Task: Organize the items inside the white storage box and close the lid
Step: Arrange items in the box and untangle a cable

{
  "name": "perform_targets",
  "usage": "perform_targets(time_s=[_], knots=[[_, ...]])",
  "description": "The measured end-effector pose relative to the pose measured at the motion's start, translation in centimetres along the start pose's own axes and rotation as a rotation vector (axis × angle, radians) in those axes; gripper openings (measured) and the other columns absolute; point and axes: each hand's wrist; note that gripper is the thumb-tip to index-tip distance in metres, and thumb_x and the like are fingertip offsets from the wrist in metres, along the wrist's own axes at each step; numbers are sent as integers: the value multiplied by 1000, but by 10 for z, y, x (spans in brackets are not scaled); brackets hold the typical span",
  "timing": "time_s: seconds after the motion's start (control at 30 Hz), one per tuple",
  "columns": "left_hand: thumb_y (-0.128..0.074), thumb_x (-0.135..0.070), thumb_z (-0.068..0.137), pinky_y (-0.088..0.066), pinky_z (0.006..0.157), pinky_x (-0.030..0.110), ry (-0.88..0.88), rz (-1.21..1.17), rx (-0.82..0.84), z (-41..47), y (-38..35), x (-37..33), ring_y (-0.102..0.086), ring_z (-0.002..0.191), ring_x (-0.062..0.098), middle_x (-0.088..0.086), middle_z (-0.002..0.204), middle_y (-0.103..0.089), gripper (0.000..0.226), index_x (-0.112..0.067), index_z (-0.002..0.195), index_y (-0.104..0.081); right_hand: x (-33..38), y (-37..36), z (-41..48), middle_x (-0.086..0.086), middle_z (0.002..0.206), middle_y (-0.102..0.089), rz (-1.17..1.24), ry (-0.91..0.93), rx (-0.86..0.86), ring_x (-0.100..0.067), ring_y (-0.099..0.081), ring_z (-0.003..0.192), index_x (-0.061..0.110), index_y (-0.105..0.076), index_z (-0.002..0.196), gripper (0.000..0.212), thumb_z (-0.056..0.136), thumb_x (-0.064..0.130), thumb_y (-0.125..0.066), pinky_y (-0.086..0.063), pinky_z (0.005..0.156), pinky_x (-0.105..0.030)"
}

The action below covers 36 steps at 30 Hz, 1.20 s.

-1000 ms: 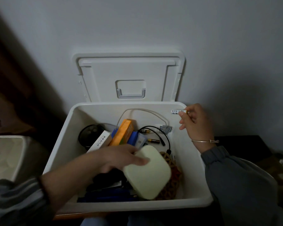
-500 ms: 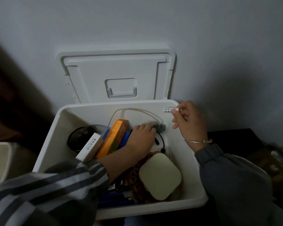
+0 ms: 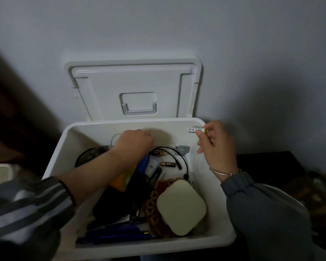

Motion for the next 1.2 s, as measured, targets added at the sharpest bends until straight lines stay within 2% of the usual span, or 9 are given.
perform_targets(time_s=[0.1, 0.2, 0.3, 0.37, 0.63, 0.8, 0.97, 1.1, 1.2], knots=[[-49, -27, 97, -43, 65, 25, 125, -495, -30, -18, 17, 25, -58, 81, 19, -4, 80, -61, 21, -16, 87, -64, 0, 0, 0, -11, 62, -61, 7, 0, 17, -11, -58, 47, 20, -48, 85, 17, 88, 14, -64, -41, 44, -5], [-53, -26, 96, -36, 53, 10, 254, -820, -102, -32, 46, 47, -51, 68, 11, -8, 70, -58, 25, -15, 81, -69, 5, 2, 0, -14, 67, -62, -24, -22, 60, -19, -62, 53, 20, -51, 85, 16, 86, 17, -66, -48, 48, -14], [-53, -29, 97, -34, 48, 16, 394, -1208, -88, -42, 67, 63, -39, 53, 9, -4, 63, -47, 29, -11, 83, -71, 16, 6, -3, -13, 73, -64, -7, -75, 140, -25, -65, 60, 17, -55, 84, 15, 83, 16, -70, -55, 58, -36], [-52, -26, 98, -30, 48, 20, 422, -1373, -83, -48, 75, 68, -33, 49, 7, -5, 60, -41, 28, -9, 85, -69, 25, 8, -9, -13, 74, -65, -68, -64, 239, -27, -66, 63, 17, -57, 80, 16, 80, 16, -73, -55, 61, -37], [-51, -26, 98, -29, 41, 15, 347, -1524, -165, -62, 108, 70, -31, 44, 4, -12, 50, -42, 28, -8, 88, -69, 42, -10, -43, -13, 72, -69, -352, -319, 814, -18, -65, 58, 19, -55, 68, 21, 79, 9, -71, -52, 52, -25], [-50, -26, 99, -30, 41, 15, 303, -1500, -275, -69, 133, 71, -33, 44, 4, -11, 52, -41, 27, -9, 89, -68, 33, -28, -59, -11, 75, -69, -602, -413, 1066, -19, -66, 60, 7, -65, 79, 9, 82, 16, -67, -53, 53, -20], [-48, -21, 100, -27, 40, 15, 234, -1605, -432, -74, 156, 75, -30, 41, 4, -9, 53, -38, 25, -10, 84, -65, 34, -38, -54, -12, 82, -70, -721, -431, 1098, -19, -63, 69, -1, -71, 97, 32, 84, 28, -67, -55, 66, -28], [-47, -23, 100, -26, 41, 17, 172, -1612, -478, -77, 180, 79, -28, 42, 5, -8, 53, -39, 26, -13, 84, -64, 44, -42, -49, -2, 65, -49, -904, -280, 1008, -18, -51, 62, 10, -51, 63, 35, 81, 35, -69, -37, 51, -23], [-46, -22, 101, -23, 42, 18, 148, -1611, -502, -78, 200, 77, -26, 43, 7, -5, 57, -36, 25, -12, 86, -63, 52, -35, -43, -11, 105, -60, -834, -271, 908, -25, -59, 103, 10, -57, 105, 32, 85, 34, -64, -46, 77, -27]])
Point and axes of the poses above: each hand's wrist, its own z-axis towards the middle knuckle, its own y-axis out of the back of the hand, x = y × z
